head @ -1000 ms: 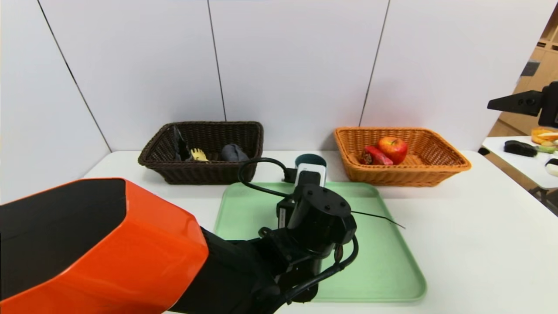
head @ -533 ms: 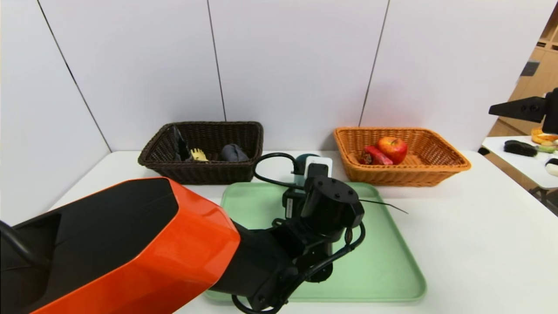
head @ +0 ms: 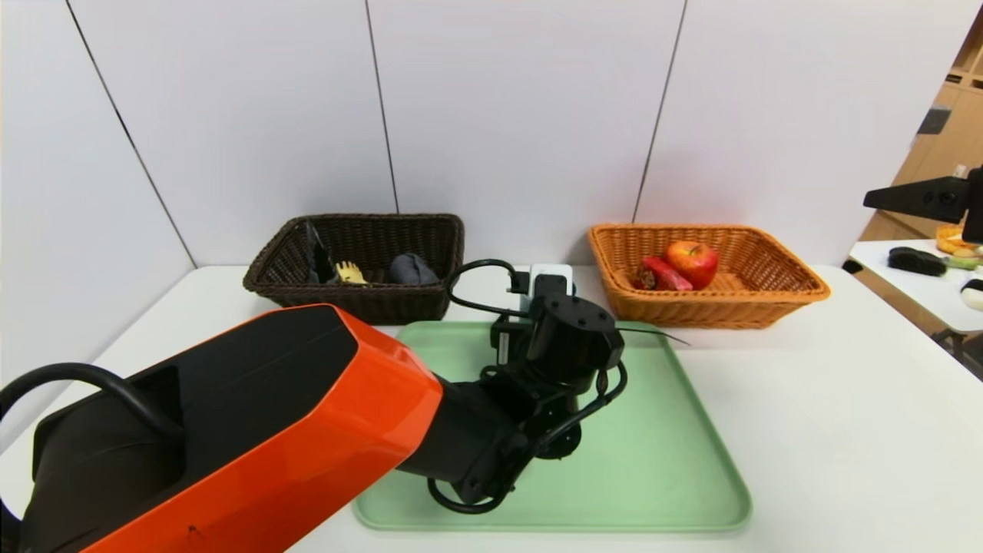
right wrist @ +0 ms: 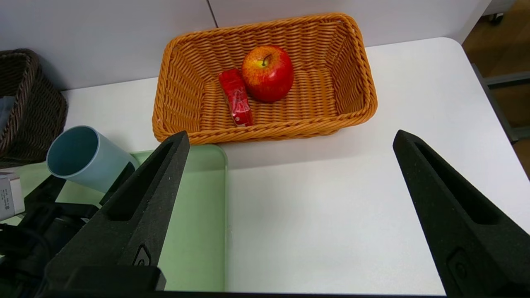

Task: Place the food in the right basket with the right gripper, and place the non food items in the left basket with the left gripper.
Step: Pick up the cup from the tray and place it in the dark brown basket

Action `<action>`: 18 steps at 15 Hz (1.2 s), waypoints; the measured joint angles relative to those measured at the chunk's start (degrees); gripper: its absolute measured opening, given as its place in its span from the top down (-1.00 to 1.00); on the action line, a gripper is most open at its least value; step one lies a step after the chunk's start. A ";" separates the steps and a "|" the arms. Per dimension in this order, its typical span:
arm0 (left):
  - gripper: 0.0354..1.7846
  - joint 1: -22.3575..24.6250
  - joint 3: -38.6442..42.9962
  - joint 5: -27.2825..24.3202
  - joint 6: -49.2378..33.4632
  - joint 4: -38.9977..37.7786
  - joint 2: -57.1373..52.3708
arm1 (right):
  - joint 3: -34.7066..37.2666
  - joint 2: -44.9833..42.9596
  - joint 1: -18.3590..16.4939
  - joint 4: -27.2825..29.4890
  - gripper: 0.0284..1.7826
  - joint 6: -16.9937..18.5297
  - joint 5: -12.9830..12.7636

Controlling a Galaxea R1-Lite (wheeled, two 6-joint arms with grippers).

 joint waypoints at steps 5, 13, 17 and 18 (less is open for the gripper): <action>-0.89 1.80 -2.38 0.00 0.02 0.02 2.04 | 0.87 -0.60 0.85 0.00 -0.90 -0.05 -0.05; -0.89 3.21 -6.31 -0.04 1.46 0.02 4.62 | 3.58 -2.50 4.05 -0.07 -0.90 -0.22 -0.07; -0.89 3.28 -6.57 -0.12 1.49 0.05 5.16 | 4.33 -3.15 4.68 -0.05 -0.90 -0.50 -0.05; -0.89 3.25 -6.60 -0.15 1.51 0.02 5.21 | 4.58 -3.33 4.83 -0.05 -0.90 -0.50 -0.05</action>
